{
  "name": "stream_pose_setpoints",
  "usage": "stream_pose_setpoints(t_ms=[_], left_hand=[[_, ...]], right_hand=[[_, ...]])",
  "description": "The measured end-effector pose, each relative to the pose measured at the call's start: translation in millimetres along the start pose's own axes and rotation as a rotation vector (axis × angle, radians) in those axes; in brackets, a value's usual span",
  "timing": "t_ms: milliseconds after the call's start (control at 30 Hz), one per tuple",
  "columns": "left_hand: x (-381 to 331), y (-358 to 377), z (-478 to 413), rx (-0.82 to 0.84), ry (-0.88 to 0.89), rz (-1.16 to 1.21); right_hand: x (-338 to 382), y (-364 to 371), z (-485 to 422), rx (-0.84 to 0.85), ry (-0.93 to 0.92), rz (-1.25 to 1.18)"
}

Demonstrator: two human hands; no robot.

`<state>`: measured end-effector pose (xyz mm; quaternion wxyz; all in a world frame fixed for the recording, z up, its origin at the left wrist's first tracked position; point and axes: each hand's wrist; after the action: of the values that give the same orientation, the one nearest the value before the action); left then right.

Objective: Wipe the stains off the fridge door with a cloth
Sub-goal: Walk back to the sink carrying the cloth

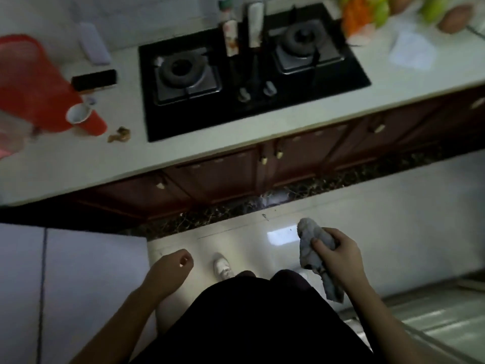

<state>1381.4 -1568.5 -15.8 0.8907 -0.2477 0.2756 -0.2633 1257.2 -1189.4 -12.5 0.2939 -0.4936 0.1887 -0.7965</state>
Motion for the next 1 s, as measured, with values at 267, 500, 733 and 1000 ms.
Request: stream_pose_setpoints(t_ms=[267, 500, 733, 1000], left_hand=[[-84, 53, -33, 0.119, 0.025, -0.173], [-213, 61, -101, 0.179, 0.16, -0.363], [-409, 105, -202, 0.312, 0.351, -0.498], [-658, 193, -209, 0.489, 0.693, -0.699]], right_hand=[[-89, -93, -8, -0.163, 0.166, -0.154], [-129, -159, -37, -0.312, 0.287, -0.269], [-150, -235, -72, -0.54, 0.48, -0.349], [-174, -305, -88, -0.768, 0.659, -0.426]])
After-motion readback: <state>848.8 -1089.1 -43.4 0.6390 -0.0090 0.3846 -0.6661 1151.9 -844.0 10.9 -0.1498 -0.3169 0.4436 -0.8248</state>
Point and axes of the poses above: each hand's wrist, its own z-axis away from the middle knuckle, its own y-axis out of the palm, x = y × z, and after that the axes turned 6 degrees about z, right-handed
